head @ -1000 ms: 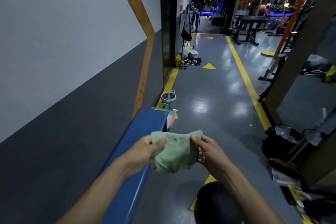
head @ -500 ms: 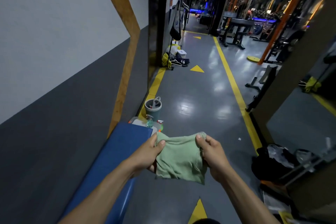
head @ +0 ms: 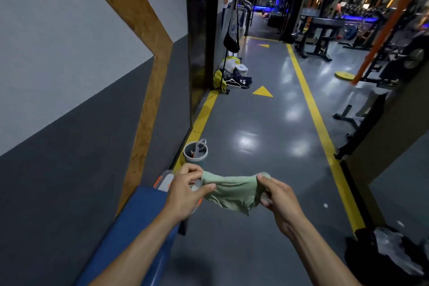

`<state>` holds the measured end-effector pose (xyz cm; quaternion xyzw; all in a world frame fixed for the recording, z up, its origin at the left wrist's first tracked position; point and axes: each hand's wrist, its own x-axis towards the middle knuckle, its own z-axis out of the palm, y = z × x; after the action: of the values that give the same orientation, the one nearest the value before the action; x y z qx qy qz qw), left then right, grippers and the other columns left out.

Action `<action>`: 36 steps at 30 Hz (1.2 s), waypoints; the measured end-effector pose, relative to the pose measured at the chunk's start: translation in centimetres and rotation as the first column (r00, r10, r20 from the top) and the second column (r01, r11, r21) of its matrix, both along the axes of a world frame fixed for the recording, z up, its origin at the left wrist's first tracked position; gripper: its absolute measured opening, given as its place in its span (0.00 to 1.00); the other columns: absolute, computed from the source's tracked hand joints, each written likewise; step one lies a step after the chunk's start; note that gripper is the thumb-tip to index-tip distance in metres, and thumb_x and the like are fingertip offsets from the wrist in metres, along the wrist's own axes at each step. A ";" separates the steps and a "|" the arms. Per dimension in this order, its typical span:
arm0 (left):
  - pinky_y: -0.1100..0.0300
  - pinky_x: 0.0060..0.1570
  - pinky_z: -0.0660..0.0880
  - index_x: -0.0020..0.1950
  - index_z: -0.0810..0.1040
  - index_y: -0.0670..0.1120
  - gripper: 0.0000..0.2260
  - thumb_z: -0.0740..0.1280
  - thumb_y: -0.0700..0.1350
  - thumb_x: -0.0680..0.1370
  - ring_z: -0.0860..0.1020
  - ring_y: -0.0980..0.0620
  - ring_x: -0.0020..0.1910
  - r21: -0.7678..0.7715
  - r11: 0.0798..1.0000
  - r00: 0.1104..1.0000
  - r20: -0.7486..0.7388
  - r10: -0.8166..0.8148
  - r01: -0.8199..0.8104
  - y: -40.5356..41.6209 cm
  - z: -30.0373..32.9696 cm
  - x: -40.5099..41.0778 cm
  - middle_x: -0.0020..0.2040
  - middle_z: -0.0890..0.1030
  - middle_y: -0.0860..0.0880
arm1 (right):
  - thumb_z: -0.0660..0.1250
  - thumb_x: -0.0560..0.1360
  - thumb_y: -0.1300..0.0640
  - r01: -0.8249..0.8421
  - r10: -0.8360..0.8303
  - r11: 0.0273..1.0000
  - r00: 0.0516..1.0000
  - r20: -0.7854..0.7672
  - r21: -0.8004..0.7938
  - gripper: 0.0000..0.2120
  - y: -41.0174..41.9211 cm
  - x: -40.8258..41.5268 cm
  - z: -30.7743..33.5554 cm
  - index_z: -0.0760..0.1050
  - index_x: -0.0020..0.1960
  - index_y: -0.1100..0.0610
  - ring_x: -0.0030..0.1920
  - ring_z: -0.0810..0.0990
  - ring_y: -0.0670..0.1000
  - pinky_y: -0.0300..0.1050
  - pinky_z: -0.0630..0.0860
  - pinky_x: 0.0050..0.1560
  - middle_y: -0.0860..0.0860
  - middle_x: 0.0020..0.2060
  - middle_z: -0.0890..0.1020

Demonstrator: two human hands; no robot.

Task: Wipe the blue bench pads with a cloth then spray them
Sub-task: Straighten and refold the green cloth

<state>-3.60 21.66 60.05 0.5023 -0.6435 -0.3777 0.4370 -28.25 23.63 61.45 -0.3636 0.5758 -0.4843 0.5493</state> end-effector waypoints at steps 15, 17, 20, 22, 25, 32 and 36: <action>0.58 0.54 0.77 0.64 0.75 0.45 0.15 0.69 0.38 0.78 0.80 0.50 0.60 0.165 0.980 0.926 -0.374 -0.043 0.112 -23.1 3.4 -3.1 0.59 0.82 0.45 | 0.67 0.75 0.59 -0.188 0.222 0.971 0.938 0.265 -0.148 0.10 -25.7 -0.4 1.6 0.77 0.55 0.62 0.45 0.82 0.54 0.45 0.79 0.43 0.54 0.45 0.85; 0.57 0.53 0.78 0.64 0.75 0.46 0.16 0.69 0.36 0.78 0.80 0.48 0.60 0.191 0.979 0.915 -0.403 0.010 0.073 -26.6 1.7 -2.5 0.59 0.82 0.46 | 0.67 0.76 0.64 -0.212 0.240 0.969 0.932 0.273 -0.128 0.13 -29.0 0.3 1.1 0.76 0.61 0.62 0.52 0.83 0.57 0.50 0.81 0.48 0.59 0.54 0.84; 0.50 0.57 0.78 0.65 0.76 0.46 0.15 0.69 0.38 0.78 0.80 0.45 0.61 0.242 0.969 0.908 -0.413 0.063 0.042 -31.6 -0.9 -1.4 0.60 0.82 0.44 | 0.67 0.76 0.68 -0.225 0.238 0.971 0.944 0.229 -0.082 0.15 -34.5 1.4 0.2 0.75 0.62 0.62 0.56 0.82 0.62 0.56 0.80 0.54 0.62 0.56 0.83; 0.45 0.59 0.77 0.67 0.75 0.42 0.16 0.68 0.37 0.79 0.80 0.43 0.60 0.314 0.949 0.882 -0.456 0.120 0.033 -34.5 -2.5 -0.9 0.59 0.82 0.43 | 0.67 0.75 0.68 -0.263 0.269 0.963 0.944 0.193 -0.058 0.18 -37.9 2.2 -0.5 0.74 0.64 0.61 0.58 0.81 0.63 0.58 0.79 0.56 0.62 0.58 0.82; 0.41 0.61 0.76 0.68 0.74 0.40 0.18 0.69 0.36 0.78 0.81 0.41 0.59 0.408 0.913 0.825 -0.520 0.220 0.014 -38.7 -3.7 0.3 0.58 0.83 0.42 | 0.68 0.74 0.72 -0.341 0.342 0.940 0.925 0.166 -0.037 0.23 -42.4 3.7 -1.3 0.72 0.65 0.56 0.57 0.82 0.63 0.57 0.81 0.53 0.61 0.57 0.83; 0.50 0.50 0.81 0.64 0.74 0.49 0.17 0.67 0.33 0.78 0.81 0.45 0.58 0.447 0.894 0.809 -0.515 0.282 -0.026 -44.9 -6.0 3.7 0.56 0.83 0.48 | 0.69 0.73 0.74 -0.492 0.492 0.871 0.871 0.006 0.007 0.29 -51.9 5.9 -4.2 0.69 0.66 0.50 0.52 0.84 0.62 0.60 0.81 0.48 0.60 0.54 0.84; 0.43 0.59 0.77 0.68 0.69 0.59 0.27 0.72 0.37 0.76 0.75 0.46 0.66 0.470 0.864 0.745 -0.508 0.432 -0.181 -47.8 -8.8 6.0 0.67 0.76 0.48 | 0.70 0.72 0.71 -0.527 0.528 0.849 0.849 0.018 -0.014 0.22 -58.1 7.8 -6.5 0.69 0.60 0.53 0.50 0.83 0.64 0.66 0.79 0.50 0.63 0.55 0.83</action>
<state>2.39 -26.13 51.29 0.5344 -0.2897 -0.5580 0.5649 -20.44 -34.52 55.00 -0.5046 0.4460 -0.3213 0.6657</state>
